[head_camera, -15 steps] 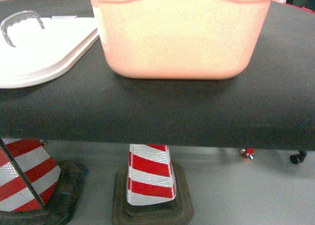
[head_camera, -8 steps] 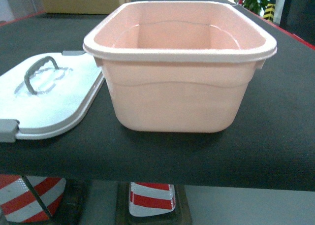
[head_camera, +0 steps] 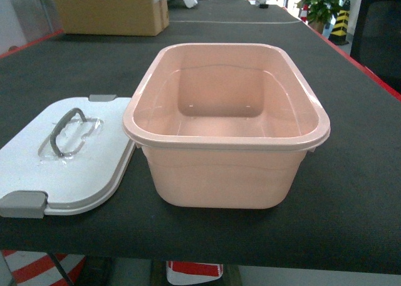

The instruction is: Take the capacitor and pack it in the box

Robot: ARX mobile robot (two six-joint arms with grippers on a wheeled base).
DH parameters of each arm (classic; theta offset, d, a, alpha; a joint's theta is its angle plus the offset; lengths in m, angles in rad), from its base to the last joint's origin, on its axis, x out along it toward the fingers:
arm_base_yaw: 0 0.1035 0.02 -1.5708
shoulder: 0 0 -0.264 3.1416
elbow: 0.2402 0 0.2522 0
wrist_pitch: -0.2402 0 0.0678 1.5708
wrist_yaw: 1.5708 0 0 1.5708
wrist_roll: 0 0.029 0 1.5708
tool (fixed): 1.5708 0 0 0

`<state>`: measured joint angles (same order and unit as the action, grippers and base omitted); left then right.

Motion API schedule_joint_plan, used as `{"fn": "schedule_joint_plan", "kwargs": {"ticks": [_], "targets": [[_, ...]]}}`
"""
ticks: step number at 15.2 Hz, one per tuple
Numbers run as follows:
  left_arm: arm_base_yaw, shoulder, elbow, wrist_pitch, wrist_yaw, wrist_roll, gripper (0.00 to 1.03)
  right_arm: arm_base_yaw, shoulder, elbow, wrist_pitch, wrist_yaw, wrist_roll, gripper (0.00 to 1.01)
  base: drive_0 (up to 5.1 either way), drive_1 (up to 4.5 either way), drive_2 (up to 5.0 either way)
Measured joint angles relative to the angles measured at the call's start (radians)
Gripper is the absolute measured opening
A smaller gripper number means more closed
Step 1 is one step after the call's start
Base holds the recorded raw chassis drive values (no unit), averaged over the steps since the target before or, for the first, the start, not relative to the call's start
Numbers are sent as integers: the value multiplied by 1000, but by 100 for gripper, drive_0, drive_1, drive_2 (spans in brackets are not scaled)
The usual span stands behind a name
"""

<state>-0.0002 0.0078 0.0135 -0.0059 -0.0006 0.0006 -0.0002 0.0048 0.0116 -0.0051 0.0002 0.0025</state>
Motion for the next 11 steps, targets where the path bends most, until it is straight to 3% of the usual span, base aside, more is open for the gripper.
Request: {"fn": "schedule_joint_plan", "kwargs": {"ticks": [9, 10, 11], "targets": [[0, 0, 0, 2, -1, 0, 44, 0, 0, 0, 0, 0, 0, 98, 0, 0, 0], [-1, 33, -1, 72, -6, 4, 44, 0, 0, 0, 0, 0, 0, 98, 0, 0, 0], [-13, 200, 5, 338, 5, 5, 44, 0, 0, 0, 0, 0, 0, 98, 0, 0, 0]]}}
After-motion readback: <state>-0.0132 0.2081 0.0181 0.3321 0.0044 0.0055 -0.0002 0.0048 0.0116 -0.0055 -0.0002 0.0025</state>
